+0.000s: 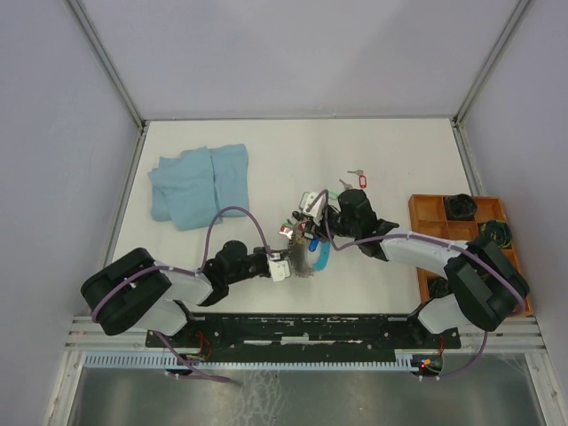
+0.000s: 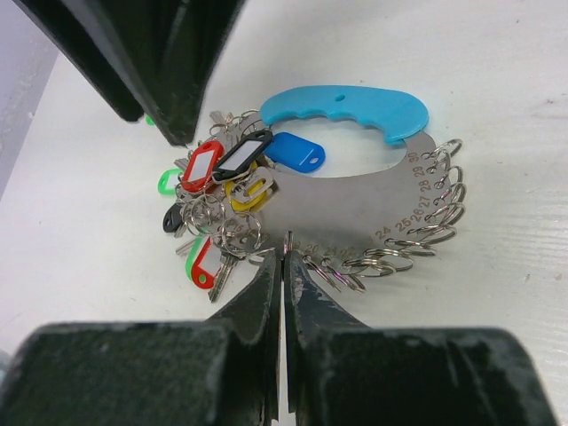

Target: Put the keys on the keyring

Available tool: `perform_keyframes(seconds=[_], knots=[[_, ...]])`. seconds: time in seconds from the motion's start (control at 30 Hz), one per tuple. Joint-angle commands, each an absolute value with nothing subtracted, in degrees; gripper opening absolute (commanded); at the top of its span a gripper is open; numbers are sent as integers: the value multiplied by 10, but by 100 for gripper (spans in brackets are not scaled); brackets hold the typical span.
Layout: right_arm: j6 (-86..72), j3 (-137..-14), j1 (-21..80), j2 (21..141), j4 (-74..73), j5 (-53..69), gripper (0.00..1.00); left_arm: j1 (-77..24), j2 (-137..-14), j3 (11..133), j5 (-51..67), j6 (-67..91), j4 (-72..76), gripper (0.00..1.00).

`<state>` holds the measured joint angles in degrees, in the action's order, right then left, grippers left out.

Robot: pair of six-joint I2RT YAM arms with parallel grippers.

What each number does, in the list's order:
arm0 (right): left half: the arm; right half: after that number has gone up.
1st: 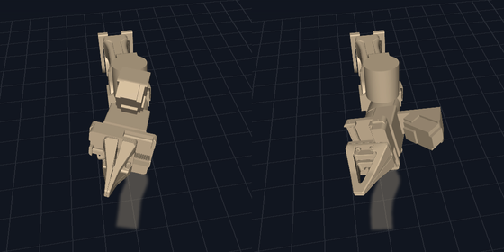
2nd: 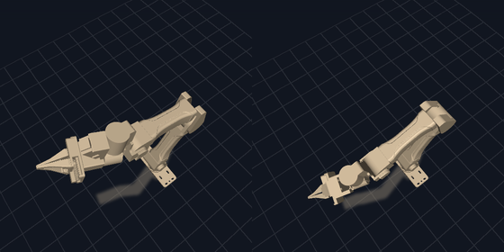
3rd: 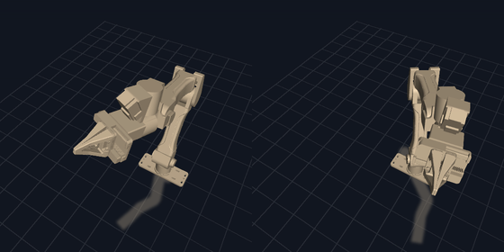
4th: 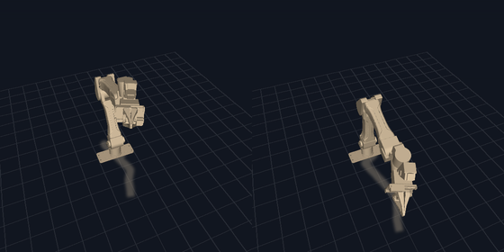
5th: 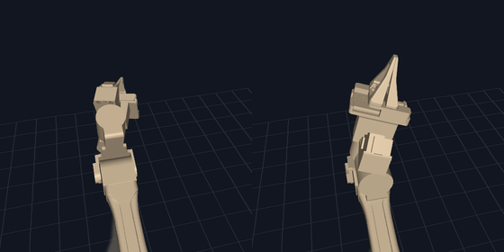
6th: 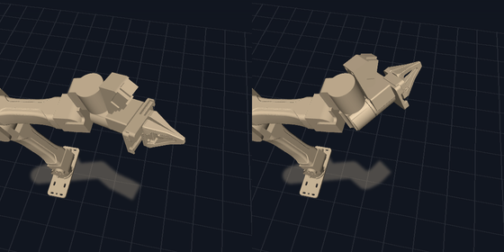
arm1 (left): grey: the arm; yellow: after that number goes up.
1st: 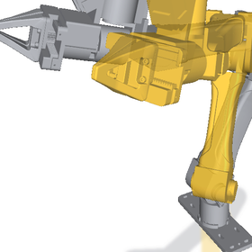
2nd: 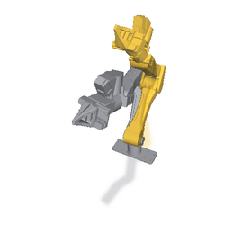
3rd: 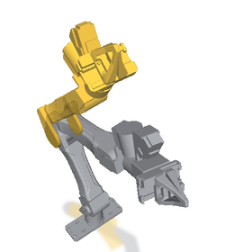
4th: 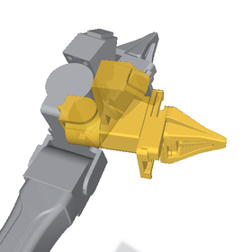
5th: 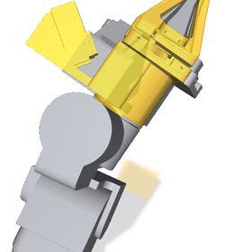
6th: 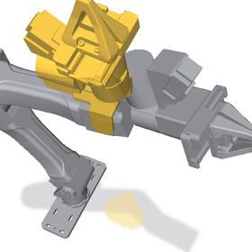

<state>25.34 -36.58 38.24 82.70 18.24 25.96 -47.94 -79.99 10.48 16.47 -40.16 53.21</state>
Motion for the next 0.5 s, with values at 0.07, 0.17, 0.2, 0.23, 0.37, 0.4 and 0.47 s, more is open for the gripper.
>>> perform_keyframes(seconds=[0.07,0.17,0.2,0.23,0.37,0.4,0.47], knots=[[96,-482,367,839,31,33,47,-483,-793,108,122,-417,552,3],[50,-518,350,860,-8,-40,47,-482,-790,109,113,-415,550,3],[39,-529,343,868,-19,-56,47,-482,-791,109,111,-415,550,3],[31,-543,333,878,-39,-61,47,-482,-792,109,111,-414,550,3],[3,-613,294,935,-119,-64,44,-482,-788,109,112,-412,546,3],[-2,-618,285,944,-118,-64,43,-482,-785,109,114,-411,544,3],[-12,-628,266,963,-118,-56,43,-482,-783,109,116,-410,540,3]])
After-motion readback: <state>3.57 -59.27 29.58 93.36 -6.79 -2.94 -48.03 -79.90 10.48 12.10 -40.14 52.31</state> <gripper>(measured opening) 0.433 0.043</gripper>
